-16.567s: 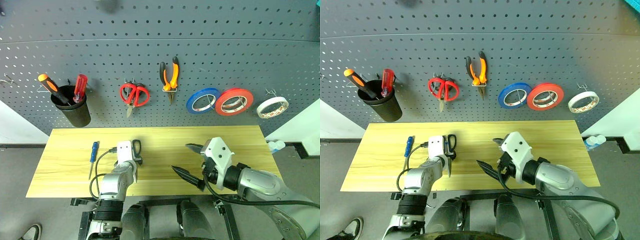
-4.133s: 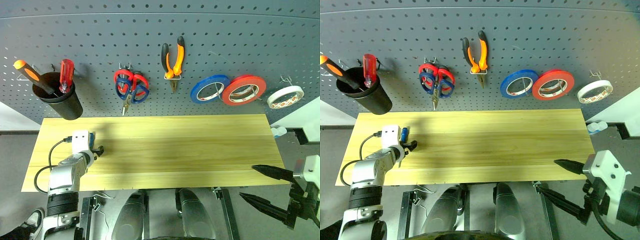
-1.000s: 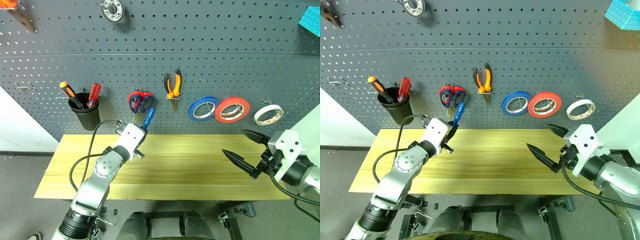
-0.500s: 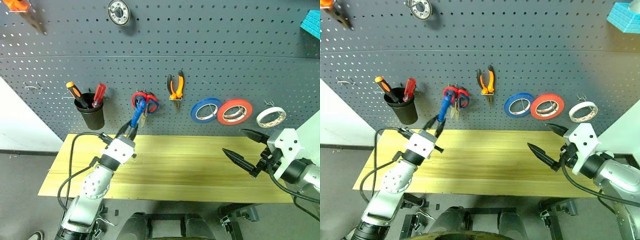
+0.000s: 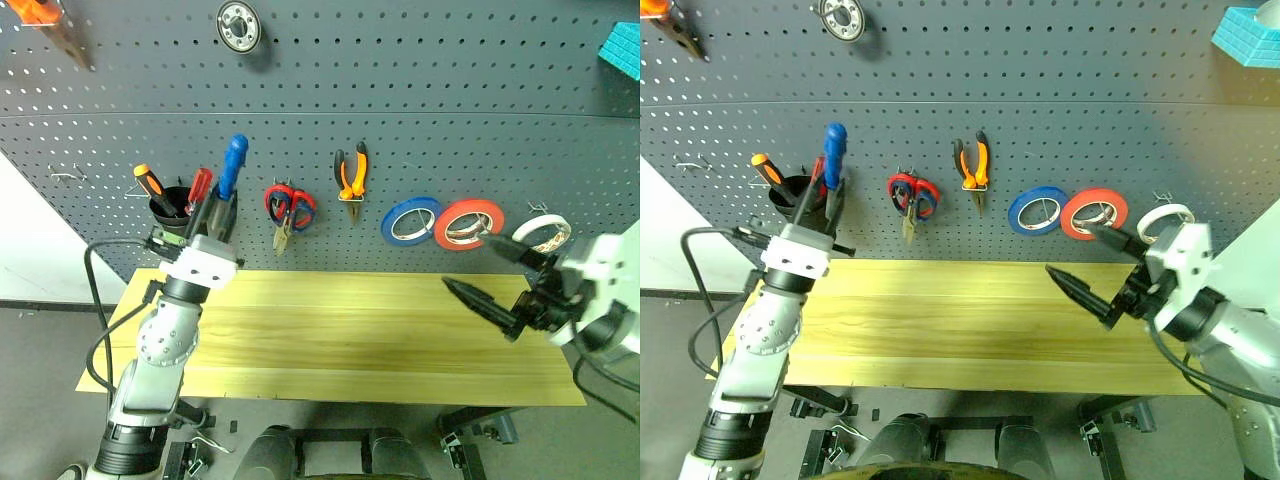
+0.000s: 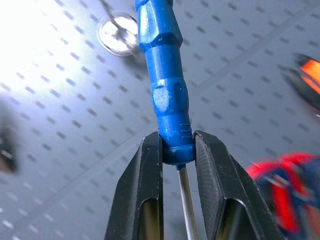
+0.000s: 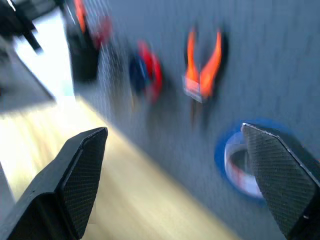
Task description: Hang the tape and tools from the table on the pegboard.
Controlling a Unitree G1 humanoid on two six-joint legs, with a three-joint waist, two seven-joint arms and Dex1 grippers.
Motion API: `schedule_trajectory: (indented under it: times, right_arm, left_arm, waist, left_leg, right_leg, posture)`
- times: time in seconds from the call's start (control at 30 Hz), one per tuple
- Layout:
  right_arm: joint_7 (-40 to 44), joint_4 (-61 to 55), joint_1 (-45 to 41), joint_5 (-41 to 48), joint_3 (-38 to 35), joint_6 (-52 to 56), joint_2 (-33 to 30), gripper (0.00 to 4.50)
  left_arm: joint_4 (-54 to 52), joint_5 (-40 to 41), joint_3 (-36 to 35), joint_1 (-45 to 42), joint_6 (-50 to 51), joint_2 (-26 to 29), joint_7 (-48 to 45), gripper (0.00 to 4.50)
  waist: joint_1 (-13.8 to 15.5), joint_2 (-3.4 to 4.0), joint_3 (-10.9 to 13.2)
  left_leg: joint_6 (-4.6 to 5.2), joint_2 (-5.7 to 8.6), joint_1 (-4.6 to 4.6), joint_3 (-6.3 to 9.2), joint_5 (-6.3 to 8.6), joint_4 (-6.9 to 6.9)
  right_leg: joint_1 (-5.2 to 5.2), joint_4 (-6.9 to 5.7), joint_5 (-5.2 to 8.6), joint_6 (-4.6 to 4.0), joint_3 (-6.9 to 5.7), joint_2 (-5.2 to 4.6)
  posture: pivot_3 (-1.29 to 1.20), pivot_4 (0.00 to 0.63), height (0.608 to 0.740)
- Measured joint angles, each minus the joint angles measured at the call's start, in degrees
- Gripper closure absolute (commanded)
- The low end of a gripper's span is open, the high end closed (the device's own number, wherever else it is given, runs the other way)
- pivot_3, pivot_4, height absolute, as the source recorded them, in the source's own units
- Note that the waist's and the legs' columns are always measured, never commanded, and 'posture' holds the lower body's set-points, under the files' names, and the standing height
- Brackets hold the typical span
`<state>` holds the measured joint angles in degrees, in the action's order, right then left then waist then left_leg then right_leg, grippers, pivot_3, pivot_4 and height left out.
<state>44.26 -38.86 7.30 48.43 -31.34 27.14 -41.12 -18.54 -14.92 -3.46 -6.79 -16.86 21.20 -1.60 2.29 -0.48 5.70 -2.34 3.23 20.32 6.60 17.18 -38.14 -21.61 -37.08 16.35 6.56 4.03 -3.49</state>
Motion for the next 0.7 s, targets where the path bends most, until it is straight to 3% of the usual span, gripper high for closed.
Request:
schedule_trajectory:
  times: [0.27,0.7]
  right_arm:
    - [-1.44,-1.45,-1.0,8.04,-1.42,0.04,-0.67,0.0]
    - [-1.81,-1.32,-1.28,9.49,-2.59,0.04,-3.65,0.0]
  left_arm:
    - [0.63,-0.85,-3.57,-3.8,0.17,1.37,0.58,3.95]
    - [10.34,-1.68,-8.65,-8.3,-0.67,3.84,3.72,3.95]
  waist:
    - [0.01,-0.03,0.02]
    - [0.02,-0.05,0.03]
  left_leg:
    - [0.04,0.0,0.01,0.02,0.03,0.0]
    - [0.05,0.0,0.03,0.05,0.03,0.0]
  right_leg:
    - [-0.01,0.02,0.0,0.0,-0.01,-0.04]
    - [-0.03,0.02,0.0,0.01,-0.02,-0.04]
  posture:
    - [0.03,0.06,0.724]
    - [0.01,0.061,0.724]
